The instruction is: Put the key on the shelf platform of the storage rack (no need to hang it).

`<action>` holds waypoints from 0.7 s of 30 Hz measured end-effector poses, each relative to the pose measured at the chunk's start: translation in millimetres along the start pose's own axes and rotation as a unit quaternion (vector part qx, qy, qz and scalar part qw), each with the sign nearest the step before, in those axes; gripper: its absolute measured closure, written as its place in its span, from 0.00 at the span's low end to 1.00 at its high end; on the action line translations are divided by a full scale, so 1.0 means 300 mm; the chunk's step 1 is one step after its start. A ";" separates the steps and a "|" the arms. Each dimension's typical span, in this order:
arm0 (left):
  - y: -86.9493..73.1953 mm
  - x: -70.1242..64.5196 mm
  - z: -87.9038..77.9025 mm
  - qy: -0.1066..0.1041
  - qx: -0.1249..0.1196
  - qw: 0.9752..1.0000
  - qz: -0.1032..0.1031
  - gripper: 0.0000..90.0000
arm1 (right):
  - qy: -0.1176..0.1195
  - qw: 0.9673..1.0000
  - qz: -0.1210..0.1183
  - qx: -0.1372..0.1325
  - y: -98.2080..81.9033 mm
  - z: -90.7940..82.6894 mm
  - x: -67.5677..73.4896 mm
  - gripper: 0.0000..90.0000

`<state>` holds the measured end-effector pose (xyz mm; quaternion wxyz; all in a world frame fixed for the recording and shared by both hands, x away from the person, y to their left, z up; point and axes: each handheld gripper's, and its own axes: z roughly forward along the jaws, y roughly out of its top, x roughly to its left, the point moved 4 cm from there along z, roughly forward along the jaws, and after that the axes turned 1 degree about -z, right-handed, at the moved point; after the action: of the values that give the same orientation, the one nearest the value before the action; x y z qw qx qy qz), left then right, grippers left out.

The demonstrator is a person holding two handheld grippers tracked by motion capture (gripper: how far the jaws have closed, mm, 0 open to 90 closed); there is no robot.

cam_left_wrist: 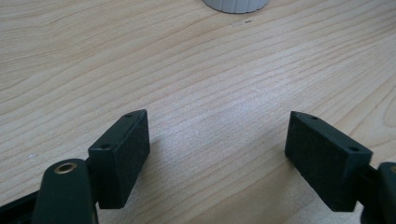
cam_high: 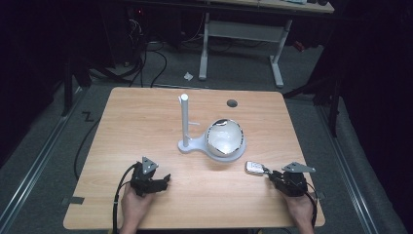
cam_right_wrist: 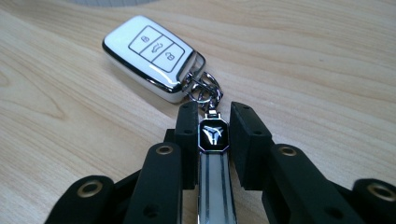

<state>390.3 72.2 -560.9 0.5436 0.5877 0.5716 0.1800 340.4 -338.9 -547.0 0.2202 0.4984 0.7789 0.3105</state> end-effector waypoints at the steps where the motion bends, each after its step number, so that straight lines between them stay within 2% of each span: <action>1: 0.000 0.001 0.000 0.000 0.001 1.000 0.001 0.25 | 0.002 1.000 0.005 -0.007 0.008 -0.009 0.000 0.82; 10: 0.000 0.000 0.000 0.000 0.000 1.000 0.001 0.25 | 0.006 0.999 0.008 -0.044 0.064 -0.051 -0.001 0.82; 14: 0.000 0.000 0.000 0.000 0.000 1.000 0.000 0.25 | 0.009 0.998 0.003 -0.066 0.108 -0.082 0.005 0.82; 21: 0.000 0.000 0.000 0.000 0.000 1.000 0.000 0.25 | 0.008 0.997 -0.003 -0.079 0.160 -0.117 0.016 0.82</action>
<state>390.3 72.3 -560.9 0.5438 0.5876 0.5717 0.1797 346.5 -328.9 -488.4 0.2533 0.4743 0.7554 0.3745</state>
